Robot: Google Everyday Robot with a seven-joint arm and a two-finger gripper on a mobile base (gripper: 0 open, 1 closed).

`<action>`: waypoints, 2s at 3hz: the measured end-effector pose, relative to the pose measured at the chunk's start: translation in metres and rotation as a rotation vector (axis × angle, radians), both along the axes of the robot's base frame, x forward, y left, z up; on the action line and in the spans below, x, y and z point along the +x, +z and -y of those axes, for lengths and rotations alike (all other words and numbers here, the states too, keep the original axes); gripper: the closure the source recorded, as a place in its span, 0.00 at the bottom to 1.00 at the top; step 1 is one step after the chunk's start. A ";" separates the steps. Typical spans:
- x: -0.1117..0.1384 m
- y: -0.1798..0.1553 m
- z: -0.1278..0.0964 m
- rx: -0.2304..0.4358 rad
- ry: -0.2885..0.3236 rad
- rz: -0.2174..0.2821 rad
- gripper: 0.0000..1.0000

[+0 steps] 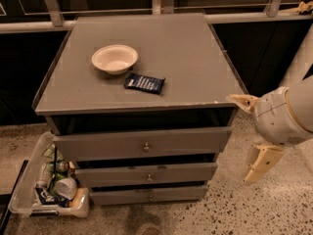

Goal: Open top drawer

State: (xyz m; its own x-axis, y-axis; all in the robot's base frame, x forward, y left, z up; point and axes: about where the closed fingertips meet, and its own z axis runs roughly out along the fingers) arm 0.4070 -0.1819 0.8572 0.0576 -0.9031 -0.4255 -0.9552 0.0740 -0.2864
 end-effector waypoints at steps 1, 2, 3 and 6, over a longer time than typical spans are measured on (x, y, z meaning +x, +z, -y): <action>0.000 0.000 0.000 -0.004 0.001 0.000 0.00; -0.003 -0.001 -0.004 -0.017 0.007 -0.005 0.00; 0.001 -0.020 -0.014 0.016 0.041 0.002 0.00; 0.059 -0.101 -0.034 0.206 0.127 0.113 0.00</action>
Offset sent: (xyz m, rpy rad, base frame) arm -0.0066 0.0071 -0.0048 -0.0306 0.0152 0.0102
